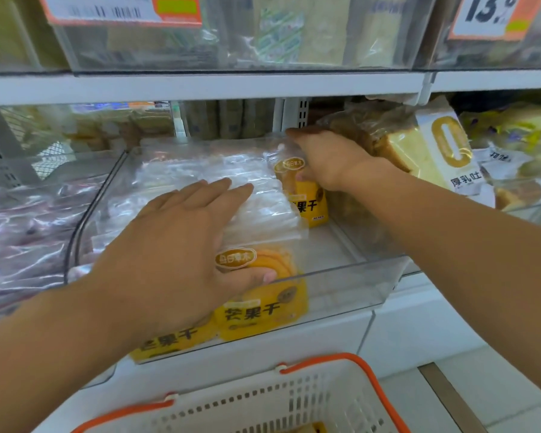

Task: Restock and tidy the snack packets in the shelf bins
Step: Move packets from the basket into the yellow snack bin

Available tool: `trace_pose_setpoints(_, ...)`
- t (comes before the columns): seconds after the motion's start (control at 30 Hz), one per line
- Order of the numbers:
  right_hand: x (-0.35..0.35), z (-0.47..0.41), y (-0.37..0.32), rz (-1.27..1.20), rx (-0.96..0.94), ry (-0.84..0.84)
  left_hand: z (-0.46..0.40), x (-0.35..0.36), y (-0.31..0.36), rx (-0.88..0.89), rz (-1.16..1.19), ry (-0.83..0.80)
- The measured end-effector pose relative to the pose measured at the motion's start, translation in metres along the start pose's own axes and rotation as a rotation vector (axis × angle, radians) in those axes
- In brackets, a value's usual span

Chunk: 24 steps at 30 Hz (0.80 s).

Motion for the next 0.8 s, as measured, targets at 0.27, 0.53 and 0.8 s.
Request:
trace_pose_setpoints(0.27,-0.003,0.01,0.0,0.024,0.002,-0.012,0.001,-0.001,0.001,0.004,-0.02,-0.013)
trace_pose_setpoints(0.53,-0.019,0.031,-0.001,-0.023,-0.025,-0.036,0.001,0.001,-0.001,0.032,-0.001,-0.006)
trace_pose_setpoints(0.8,-0.042,0.142,-0.017,-0.117,-0.234,0.648,0.03,-0.004,0.003,0.586,-0.077,0.537)
Point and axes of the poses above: each hand's wrist, its own z-axis away from the middle knuckle, its own x-axis out of the palm, y = z × x, the point moved 2 cm from there along -z, towards the middle knuckle, and after that the axes turned 3 degrees about z, right-handed, at the moved point
